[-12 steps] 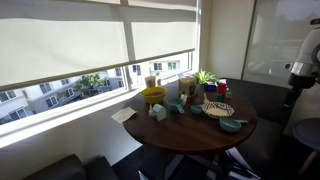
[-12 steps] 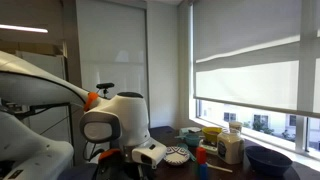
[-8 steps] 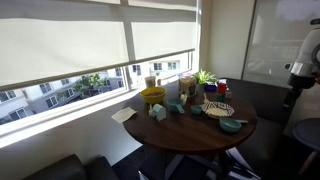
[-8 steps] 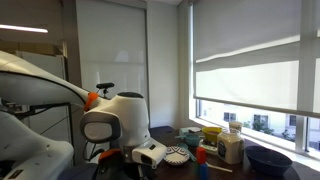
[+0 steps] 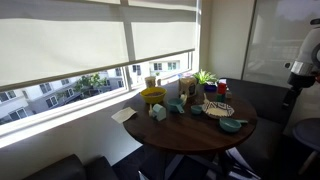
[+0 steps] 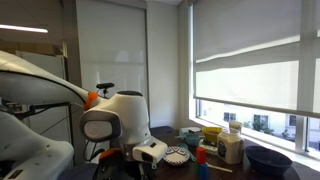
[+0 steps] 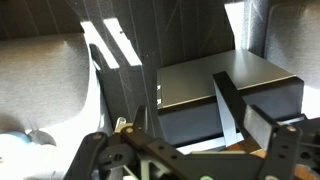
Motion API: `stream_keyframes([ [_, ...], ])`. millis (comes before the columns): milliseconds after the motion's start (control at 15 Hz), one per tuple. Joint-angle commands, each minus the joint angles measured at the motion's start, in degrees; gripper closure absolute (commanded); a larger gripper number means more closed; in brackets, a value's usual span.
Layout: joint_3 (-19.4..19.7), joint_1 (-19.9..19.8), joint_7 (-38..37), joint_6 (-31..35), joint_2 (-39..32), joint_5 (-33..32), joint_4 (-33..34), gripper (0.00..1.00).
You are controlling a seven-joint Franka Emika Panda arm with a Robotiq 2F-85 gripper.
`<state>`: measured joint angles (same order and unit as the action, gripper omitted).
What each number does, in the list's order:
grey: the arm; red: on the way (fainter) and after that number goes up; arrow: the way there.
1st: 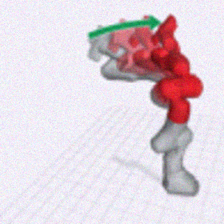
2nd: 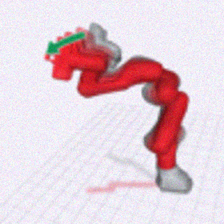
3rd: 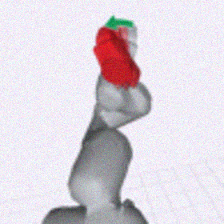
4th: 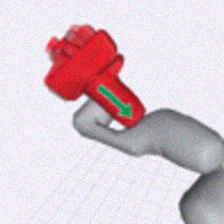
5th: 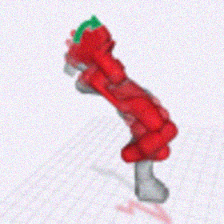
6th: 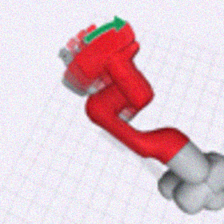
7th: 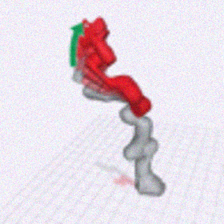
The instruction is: Put the grey cube on top of the stacked blocks
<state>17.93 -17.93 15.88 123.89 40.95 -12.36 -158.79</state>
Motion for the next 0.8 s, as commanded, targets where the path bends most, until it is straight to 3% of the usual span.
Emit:
stream_keyframes([
  [0, -0.93, -3.15, 2.96, 1.46, 4.00, -7.59, 1.31, 0.00],
  [200, 0.86, -3.95, 8.04, 2.95, 3.30, -13.84, 6.15, 0.00],
  [333, 3.47, -2.29, 14.27, 3.38, 1.01, -15.75, 11.07, 0.00],
  [533, 7.52, 2.62, 23.73, 4.84, -2.46, -13.48, 17.84, 0.00],
  [733, 9.60, 7.66, 28.04, 5.92, -8.32, -8.57, 23.96, 0.00],
])
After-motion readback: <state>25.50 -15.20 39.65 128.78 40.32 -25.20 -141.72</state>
